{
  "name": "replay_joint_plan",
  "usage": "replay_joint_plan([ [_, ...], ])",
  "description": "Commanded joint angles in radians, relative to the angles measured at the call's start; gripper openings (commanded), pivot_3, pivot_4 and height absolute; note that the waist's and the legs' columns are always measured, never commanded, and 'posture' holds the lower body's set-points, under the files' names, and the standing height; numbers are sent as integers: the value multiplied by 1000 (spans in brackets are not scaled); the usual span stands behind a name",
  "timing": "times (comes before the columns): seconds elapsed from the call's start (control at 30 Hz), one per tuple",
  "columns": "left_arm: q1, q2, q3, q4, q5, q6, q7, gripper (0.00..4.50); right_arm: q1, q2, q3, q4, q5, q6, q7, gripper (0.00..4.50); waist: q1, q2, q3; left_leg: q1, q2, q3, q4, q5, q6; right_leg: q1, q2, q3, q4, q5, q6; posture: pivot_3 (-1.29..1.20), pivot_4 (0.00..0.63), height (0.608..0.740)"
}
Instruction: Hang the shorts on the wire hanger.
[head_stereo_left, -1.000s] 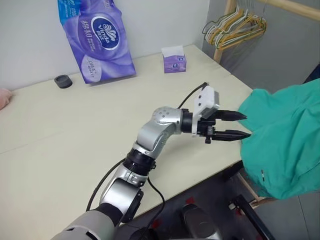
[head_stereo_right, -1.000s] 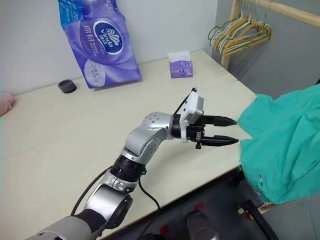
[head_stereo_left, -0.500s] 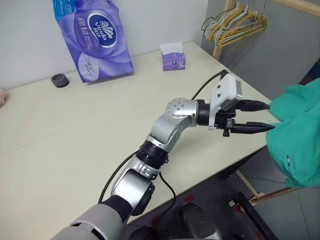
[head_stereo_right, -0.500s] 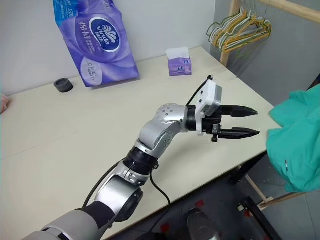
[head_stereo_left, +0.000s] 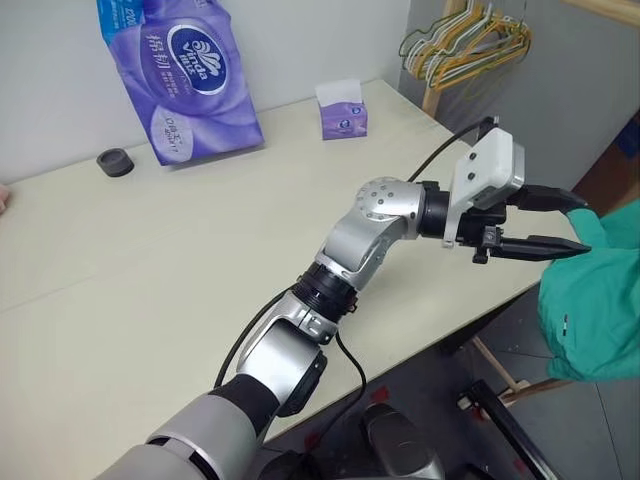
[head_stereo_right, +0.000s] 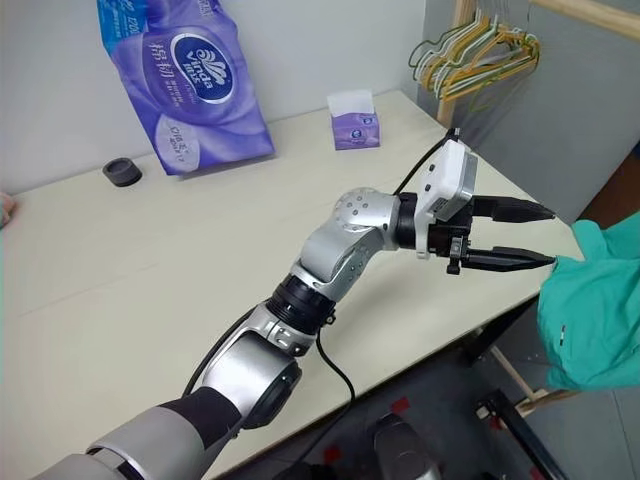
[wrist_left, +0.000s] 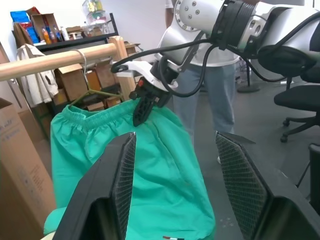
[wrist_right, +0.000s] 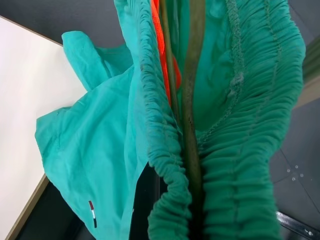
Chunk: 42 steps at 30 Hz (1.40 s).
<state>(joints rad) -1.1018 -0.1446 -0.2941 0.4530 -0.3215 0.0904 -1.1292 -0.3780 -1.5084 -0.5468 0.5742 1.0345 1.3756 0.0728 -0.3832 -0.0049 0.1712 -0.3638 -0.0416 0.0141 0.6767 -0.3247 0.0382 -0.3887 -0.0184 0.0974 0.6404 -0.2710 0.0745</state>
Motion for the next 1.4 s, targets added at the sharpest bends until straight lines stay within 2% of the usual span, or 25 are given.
replay_joint_plan([
  [0.03,-43,-32,17,9,7,-52,-3,2669,-49,1,-5,-26,-77,-6,50,0,-2,0,0,0,0,0,0,0,0,0,0,0,0,0,0,-470,175,740],
  [0.1,-48,-38,15,20,10,-65,-2,2669,-78,12,-9,-28,-119,-10,52,0,-3,0,0,0,0,0,0,0,0,0,0,0,0,0,0,-472,168,740],
  [0.13,-49,-39,11,22,14,-74,-3,2727,-91,18,-16,-30,-135,-3,53,554,-3,0,0,0,0,0,0,0,0,0,0,0,0,0,0,-472,168,740],
  [0.23,-51,-46,3,34,27,-99,-2,2727,-123,34,-46,-50,-175,31,57,1399,-4,1,-1,0,0,0,0,0,0,0,-1,0,1,0,0,-477,157,740],
  [0.33,-54,-52,1,44,33,-115,-1,2727,-143,52,-102,-99,-217,79,38,2444,-5,2,-1,0,0,0,0,0,0,0,-1,0,2,0,0,-481,147,740],
  [0.43,-53,-54,0,49,36,-124,-1,2727,-159,79,-179,-178,-267,133,5,3511,-6,2,-1,0,0,0,0,0,0,-1,-1,0,2,0,0,-486,135,740],
  [0.5,-48,-49,-1,53,38,-132,-5,2727,-173,120,-266,-320,-320,190,-48,4165,-6,5,-3,0,0,0,0,0,0,-1,-1,0,2,0,1,-493,122,740],
  [0.6,-37,-32,-5,60,47,-145,-18,2727,-207,232,-380,-534,-391,233,-158,4165,-6,7,-4,0,0,0,1,0,0,-1,-1,0,3,0,1,-503,107,740],
  [0.73,-2,11,-13,60,77,-166,-33,2727,-157,337,-372,-859,-472,202,-181,4165,-6,12,-8,0,0,-1,2,0,-1,-1,-1,0,4,1,3,-496,82,740],
  [0.8,11,30,-12,62,91,-176,-33,2727,-153,383,-358,-952,-507,175,-187,4165,-9,17,-11,0,0,-1,2,0,-1,-1,-1,0,4,1,4,-491,77,740],
  [0.97,78,115,4,44,150,-173,30,2727,-70,430,-273,-1100,-640,-43,-178,4165,-9,25,-16,0,-1,0,3,0,-1,-1,-2,1,6,2,5,-451,73,740],
  [1.17,181,217,9,-64,155,-105,51,2727,11,491,-218,-1100,-810,-287,-206,4165,-4,29,-19,1,-1,-1,4,1,-1,-1,-2,1,8,3,6,-397,78,740],
  [1.23,210,245,10,-100,155,-77,62,2727,-42,586,-260,-1058,-810,-232,-236,4165,1,26,-21,1,-1,-1,5,1,-1,-1,-2,1,8,4,6,-381,82,740],
  [1.3,230,264,6,-130,153,-58,68,2727,-158,723,-348,-1038,-796,-74,-272,4165,4,16,-27,1,-1,-3,5,1,-1,-1,-2,0,9,7,1,-371,82,740],
  [1.4,239,274,0,-152,153,-43,71,2727,-351,861,-485,-1027,-827,117,-306,4165,11,16,-30,1,-1,-4,6,1,-1,0,-3,-2,8,11,-2,-370,84,740],
])
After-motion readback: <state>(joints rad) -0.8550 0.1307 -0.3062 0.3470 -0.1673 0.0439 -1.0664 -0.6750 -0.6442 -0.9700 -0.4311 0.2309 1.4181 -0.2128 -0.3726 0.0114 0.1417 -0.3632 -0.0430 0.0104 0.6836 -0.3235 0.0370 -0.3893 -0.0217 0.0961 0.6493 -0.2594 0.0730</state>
